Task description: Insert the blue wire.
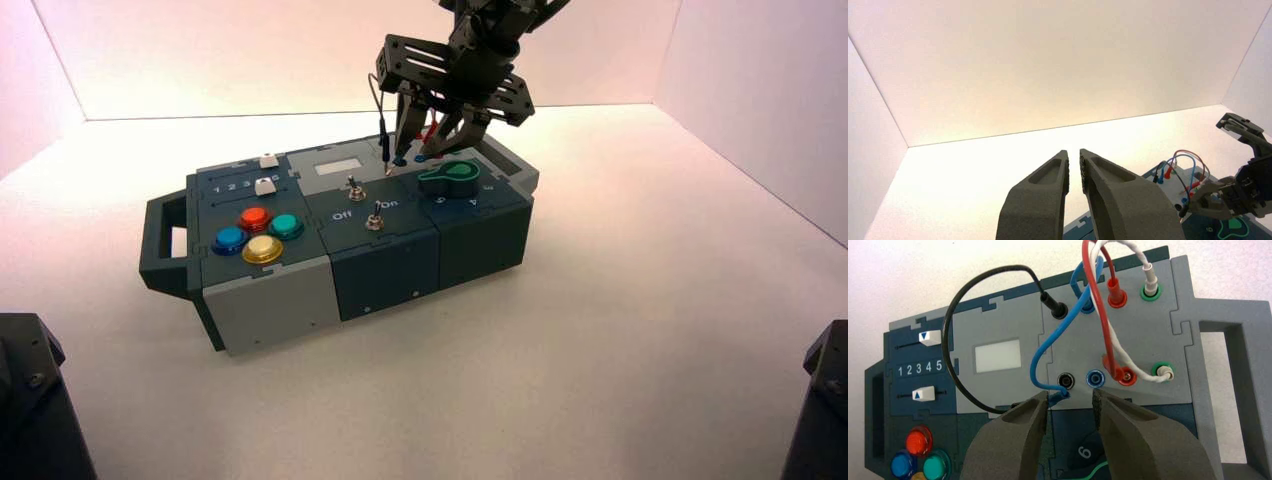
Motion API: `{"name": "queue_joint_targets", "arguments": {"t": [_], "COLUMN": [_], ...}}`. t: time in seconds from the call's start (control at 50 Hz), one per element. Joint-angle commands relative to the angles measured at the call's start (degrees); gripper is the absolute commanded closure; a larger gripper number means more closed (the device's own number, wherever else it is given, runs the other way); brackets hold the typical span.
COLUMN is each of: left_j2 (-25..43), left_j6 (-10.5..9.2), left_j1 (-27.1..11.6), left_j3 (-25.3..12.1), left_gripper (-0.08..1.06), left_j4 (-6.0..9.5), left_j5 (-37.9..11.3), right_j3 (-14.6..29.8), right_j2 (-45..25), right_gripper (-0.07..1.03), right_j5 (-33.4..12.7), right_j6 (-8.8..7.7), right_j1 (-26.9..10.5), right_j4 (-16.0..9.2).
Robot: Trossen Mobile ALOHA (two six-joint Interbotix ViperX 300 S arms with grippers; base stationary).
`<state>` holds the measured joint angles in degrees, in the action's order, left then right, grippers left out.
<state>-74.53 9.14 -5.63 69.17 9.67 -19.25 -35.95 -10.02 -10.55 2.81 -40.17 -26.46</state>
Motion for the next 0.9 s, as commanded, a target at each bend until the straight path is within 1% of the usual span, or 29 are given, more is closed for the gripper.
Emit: {"name": "queue_joint_targets", "arguments": {"t": [0.02, 0.78, 0.84, 0.9], "left_j2": [1.1, 1.3, 1.2, 1.3], "left_j6": [0.00, 0.00, 0.00, 0.00], "left_j1": [0.3, 0.3, 0.3, 0.3], "left_j3": [-1.9, -2.0, -2.0, -2.0], "left_gripper": [0.83, 0.83, 0.83, 0.83], "left_j4": [0.00, 0.09, 0.09, 0.09], "left_j5": [0.4, 0.4, 0.4, 0.4], "right_j3": [1.8, 3.8, 4.0, 4.0], "right_j2": [1.0, -1.3, -1.5, -1.7], "right_gripper": [0.48, 0.49, 0.50, 0.53], "right_j5": [0.7, 0.8, 0.8, 0.8], "right_j6": [0.09, 0.09, 0.18, 0.18], "right_j1": [0.2, 0.2, 0.2, 0.2], "right_j4": [-0.2, -0.4, -0.4, -0.4]}}
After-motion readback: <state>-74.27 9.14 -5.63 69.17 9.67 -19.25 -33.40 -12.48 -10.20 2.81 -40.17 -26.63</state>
